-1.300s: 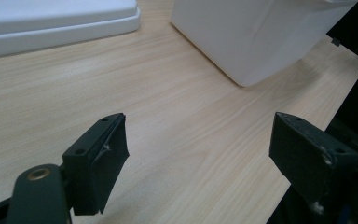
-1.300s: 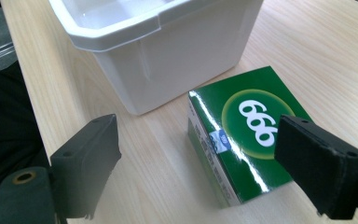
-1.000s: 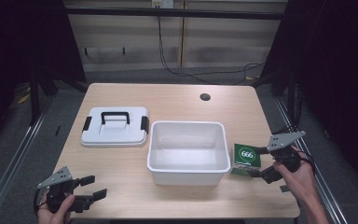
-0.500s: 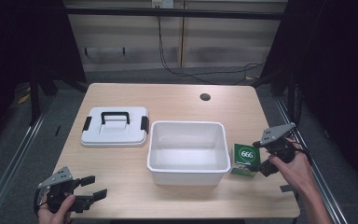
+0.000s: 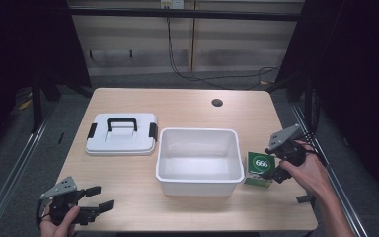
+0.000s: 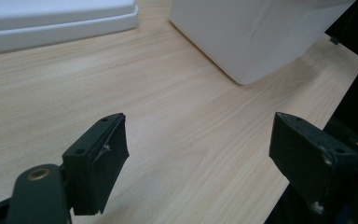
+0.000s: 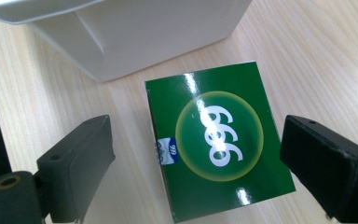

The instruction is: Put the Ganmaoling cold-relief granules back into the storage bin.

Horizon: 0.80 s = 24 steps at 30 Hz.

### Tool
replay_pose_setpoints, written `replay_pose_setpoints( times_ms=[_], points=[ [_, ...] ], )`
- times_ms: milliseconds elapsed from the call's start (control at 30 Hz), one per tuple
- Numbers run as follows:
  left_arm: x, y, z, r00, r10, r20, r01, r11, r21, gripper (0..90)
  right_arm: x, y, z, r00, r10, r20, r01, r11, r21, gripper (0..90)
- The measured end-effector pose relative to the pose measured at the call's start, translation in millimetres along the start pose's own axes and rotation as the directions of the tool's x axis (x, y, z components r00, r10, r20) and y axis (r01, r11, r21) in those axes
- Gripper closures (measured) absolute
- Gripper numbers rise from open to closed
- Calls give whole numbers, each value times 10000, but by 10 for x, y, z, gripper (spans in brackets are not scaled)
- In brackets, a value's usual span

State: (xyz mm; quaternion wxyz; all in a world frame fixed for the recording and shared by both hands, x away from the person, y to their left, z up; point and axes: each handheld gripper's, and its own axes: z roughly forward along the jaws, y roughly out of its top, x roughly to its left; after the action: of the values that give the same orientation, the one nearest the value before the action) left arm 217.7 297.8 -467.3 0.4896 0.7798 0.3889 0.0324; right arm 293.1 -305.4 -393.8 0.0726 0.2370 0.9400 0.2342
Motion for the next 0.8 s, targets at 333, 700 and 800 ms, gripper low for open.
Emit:
replay_pose_setpoints(
  times_ms=[333,700,800],
  points=[
    [1,1,7,10000,58,68,-58,10000,61,193,-53,156,78,9972,-674,-328,703,9926,993,91],
    [4,1,16,9999,57,94,-58,9999,109,193,-107,312,197,9865,-1489,-680,1604,9620,2208,91],
    [7,-2,21,10000,27,86,-28,9999,144,191,-118,324,231,9866,-1413,-811,1575,9546,2528,91]
  ],
)
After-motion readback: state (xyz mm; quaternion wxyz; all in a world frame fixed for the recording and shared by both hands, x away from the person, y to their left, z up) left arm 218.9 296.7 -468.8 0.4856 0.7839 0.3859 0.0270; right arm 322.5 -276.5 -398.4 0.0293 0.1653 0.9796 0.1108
